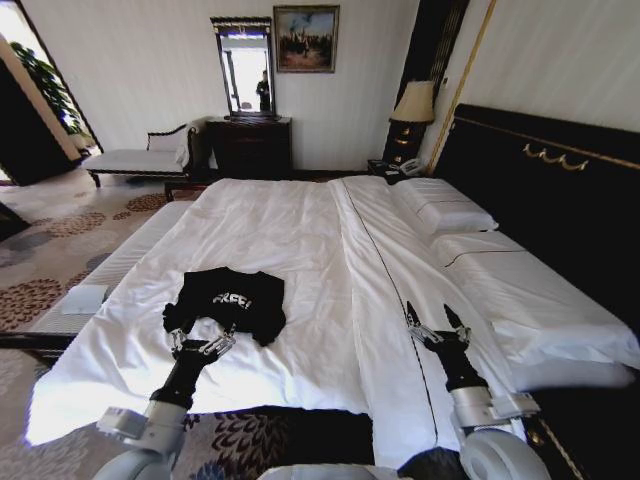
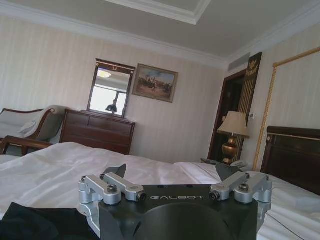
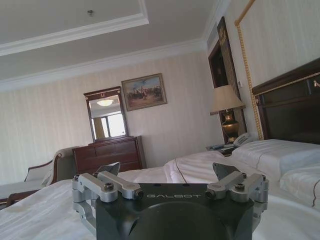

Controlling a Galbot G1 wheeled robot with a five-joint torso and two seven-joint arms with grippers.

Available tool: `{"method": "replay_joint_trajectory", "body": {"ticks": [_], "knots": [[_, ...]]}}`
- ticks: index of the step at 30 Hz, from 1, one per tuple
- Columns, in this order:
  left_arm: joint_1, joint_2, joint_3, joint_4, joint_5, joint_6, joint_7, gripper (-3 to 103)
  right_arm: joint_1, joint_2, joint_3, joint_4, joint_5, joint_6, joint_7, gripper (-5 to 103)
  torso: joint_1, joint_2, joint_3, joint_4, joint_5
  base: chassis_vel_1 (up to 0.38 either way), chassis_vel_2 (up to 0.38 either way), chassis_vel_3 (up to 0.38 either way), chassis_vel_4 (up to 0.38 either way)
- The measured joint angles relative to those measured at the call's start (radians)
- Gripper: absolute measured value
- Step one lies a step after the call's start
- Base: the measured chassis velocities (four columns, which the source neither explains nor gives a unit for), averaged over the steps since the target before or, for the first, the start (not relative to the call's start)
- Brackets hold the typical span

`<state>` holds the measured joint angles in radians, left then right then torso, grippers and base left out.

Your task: Fold the clothes on the bed.

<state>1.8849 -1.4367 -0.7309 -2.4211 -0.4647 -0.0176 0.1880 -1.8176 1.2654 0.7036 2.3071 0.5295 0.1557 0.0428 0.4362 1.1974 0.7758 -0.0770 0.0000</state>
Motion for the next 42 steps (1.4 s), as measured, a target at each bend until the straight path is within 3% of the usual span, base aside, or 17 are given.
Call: {"method": "replay_joint_trajectory", "body": {"ticks": [18, 42], "knots": [[-0.009, -0.030, -0.007, 0.020, 0.005, -0.008, 0.000, 100, 0.012, 0.041, -0.008, -0.070, -0.141, 0.084, -0.042, 100, 0.000, 0.000, 0.000, -0.0001, 0.0000, 0.000, 0.000, 0.000, 0.000], [0.010, -0.055, 0.014, 0.013, 0.057, -0.021, 0.000, 100, 0.011, 0.051, -0.010, -0.065, -0.129, 0.114, -0.036, 100, 0.000, 0.000, 0.000, -0.0001, 0.0000, 0.000, 0.000, 0.000, 0.000]]}}
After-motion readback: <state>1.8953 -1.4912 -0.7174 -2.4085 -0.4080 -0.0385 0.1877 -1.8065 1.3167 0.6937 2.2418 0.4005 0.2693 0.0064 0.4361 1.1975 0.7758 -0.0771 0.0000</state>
